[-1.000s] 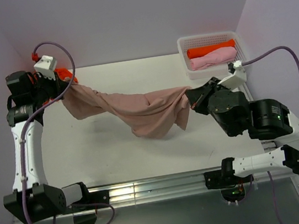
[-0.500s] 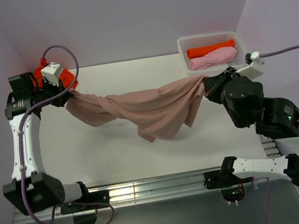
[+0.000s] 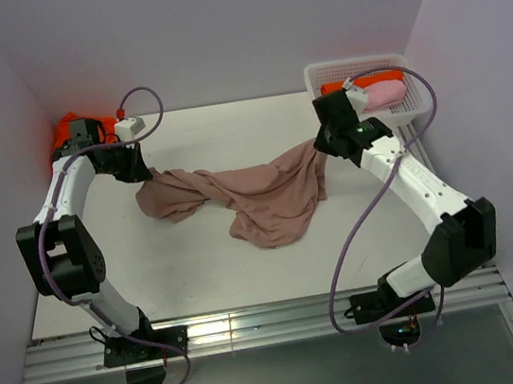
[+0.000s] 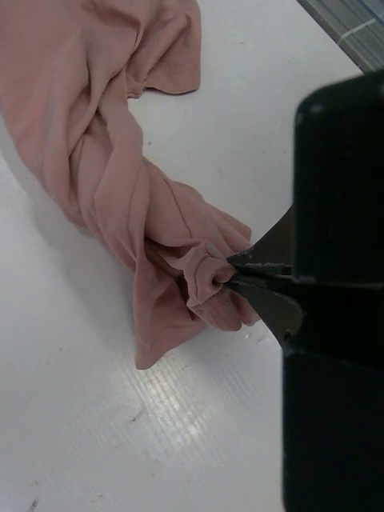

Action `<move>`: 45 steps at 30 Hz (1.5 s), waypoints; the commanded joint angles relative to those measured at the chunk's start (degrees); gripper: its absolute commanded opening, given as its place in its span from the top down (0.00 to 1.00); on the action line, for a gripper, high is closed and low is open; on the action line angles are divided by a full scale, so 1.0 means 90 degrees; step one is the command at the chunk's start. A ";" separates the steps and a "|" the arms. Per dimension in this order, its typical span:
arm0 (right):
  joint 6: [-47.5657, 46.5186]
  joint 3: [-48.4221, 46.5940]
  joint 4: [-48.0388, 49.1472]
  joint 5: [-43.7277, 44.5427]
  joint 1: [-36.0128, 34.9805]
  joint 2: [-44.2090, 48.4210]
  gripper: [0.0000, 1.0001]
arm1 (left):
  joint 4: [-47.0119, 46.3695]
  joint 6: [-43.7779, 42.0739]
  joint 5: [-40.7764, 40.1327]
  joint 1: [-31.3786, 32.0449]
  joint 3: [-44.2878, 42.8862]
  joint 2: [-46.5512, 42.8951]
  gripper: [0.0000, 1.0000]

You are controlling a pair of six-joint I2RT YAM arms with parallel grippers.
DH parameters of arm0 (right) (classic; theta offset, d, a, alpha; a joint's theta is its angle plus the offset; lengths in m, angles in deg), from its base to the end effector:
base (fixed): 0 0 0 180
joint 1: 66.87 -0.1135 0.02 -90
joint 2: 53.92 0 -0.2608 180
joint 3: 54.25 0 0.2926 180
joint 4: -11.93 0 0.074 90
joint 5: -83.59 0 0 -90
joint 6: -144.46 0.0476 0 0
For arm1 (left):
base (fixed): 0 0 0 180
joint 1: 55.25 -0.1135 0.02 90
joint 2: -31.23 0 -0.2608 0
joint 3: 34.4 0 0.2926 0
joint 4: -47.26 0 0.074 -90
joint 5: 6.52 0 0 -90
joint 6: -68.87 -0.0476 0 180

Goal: Roll the t-shirts
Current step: Flatten the tshirt

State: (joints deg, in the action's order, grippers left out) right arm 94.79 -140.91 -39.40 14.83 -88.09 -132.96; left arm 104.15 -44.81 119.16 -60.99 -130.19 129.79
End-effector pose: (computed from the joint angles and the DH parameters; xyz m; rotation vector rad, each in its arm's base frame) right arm 0.3288 0.1092 0.3266 0.5554 2.2051 0.1306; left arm 0.4087 0.0132 0.2600 0.5858 2.3570 -0.5866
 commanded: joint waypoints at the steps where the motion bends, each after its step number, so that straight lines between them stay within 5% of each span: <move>1: -0.0205 -0.0474 0.0493 -0.0337 0.0072 -0.0171 0.89 | -0.0357 0.0141 -0.0127 0.0149 -0.0329 0.0103 0.98; 2: -0.0185 -0.0620 0.0367 -0.0338 0.0072 -0.0356 0.72 | -0.0397 0.0151 -0.0156 0.0178 -0.0310 0.0142 0.97; 5: -0.0097 -0.0593 0.0307 -0.0300 -0.0035 -0.0358 0.46 | -0.0533 0.0151 -0.0361 0.0286 -0.0232 0.0191 0.94; 11: 0.0517 0.0293 0.0160 0.0364 -0.1087 0.0304 0.34 | -0.0709 0.0092 -0.0527 0.0305 0.0061 0.0064 0.95; 24: 0.3525 0.3655 0.1186 0.0639 -0.3657 0.1352 0.49 | -0.0729 0.0141 -0.0439 0.0315 0.0325 0.0132 0.96; 45: 0.4034 0.4076 0.1411 0.0707 -0.3639 0.0463 0.53 | -0.0817 0.0122 -0.0498 0.0315 0.0413 0.0298 0.95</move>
State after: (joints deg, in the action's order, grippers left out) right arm 130.25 -105.28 -28.02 19.24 -121.90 -129.36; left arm 97.88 -43.92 114.46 -58.43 -126.46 132.50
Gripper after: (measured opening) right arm 0.470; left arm 0.056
